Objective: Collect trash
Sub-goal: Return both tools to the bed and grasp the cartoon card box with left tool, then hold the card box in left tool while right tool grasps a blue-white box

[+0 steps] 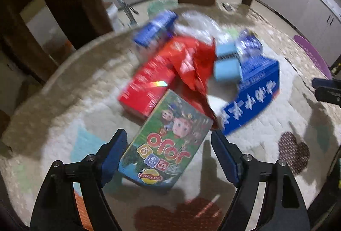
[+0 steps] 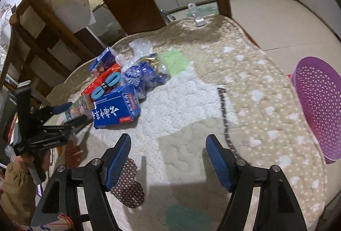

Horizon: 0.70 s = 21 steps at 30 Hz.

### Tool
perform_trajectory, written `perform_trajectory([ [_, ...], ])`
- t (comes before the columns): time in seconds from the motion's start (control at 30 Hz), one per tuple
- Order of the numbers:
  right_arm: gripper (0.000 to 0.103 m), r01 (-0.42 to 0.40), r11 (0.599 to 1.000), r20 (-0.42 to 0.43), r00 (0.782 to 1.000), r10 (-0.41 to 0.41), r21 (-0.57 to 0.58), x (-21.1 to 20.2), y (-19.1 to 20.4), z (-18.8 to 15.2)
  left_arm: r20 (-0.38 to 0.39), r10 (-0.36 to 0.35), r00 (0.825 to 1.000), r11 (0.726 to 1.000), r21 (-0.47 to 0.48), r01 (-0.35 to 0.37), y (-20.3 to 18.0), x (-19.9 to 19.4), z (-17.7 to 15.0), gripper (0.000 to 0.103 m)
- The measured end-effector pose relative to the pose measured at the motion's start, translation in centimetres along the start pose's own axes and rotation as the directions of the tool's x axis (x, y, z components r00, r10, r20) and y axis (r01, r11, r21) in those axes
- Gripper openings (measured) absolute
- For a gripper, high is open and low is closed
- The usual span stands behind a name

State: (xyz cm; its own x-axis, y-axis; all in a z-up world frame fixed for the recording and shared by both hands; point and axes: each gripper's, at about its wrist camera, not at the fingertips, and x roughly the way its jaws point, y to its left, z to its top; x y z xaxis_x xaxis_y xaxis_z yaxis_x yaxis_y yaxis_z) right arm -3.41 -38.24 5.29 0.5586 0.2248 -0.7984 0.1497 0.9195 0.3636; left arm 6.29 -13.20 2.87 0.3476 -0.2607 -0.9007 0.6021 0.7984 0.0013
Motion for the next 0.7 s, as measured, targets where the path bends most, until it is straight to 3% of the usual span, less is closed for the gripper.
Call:
perform_trajectory([
  [0.03,0.077,-0.009,1.0,-0.001,1.0,0.009,-0.008,0.2,0.3,0.2,-0.034,-0.071,0.997,0.997,-0.032,0.07,0.1,0.3,-0.5,0.056],
  [0.23,0.078,-0.064,0.995,0.007,0.998,0.065,-0.081,1.5,2.7,1.5,-0.021,-0.176,0.984,0.975,-0.14,0.171,-0.7,-1.6,-3.9,0.054],
  [0.4,0.079,-0.124,0.99,0.013,0.992,0.125,-0.066,3.8,3.6,4.1,-0.014,-0.159,0.987,0.969,-0.192,0.153,-2.0,-3.1,-6.9,0.054],
  [0.5,0.079,-0.171,0.985,-0.015,0.985,0.171,-0.025,5.9,3.8,5.4,-0.022,-0.091,0.996,0.97,-0.227,0.083,-1.9,-3.7,-8.3,0.054],
  [0.57,0.073,-0.257,0.966,-0.086,0.962,0.259,0.036,7.3,3.8,5.4,-0.031,-0.073,0.997,0.964,-0.257,0.063,-1.6,-3.8,-9.2,0.054],
  [0.6,0.068,-0.306,0.95,-0.121,0.943,0.311,0.059,7.5,4.0,5.1,-0.03,-0.076,0.997,0.96,-0.273,0.065,-1.4,-4.0,-9.5,0.054],
  [0.7,0.066,-0.429,0.902,-0.216,0.877,0.429,0.052,7.0,5.5,3.2,-0.028,-0.076,0.997,0.949,-0.309,0.064,-0.7,-4.4,-10.3,0.054],
])
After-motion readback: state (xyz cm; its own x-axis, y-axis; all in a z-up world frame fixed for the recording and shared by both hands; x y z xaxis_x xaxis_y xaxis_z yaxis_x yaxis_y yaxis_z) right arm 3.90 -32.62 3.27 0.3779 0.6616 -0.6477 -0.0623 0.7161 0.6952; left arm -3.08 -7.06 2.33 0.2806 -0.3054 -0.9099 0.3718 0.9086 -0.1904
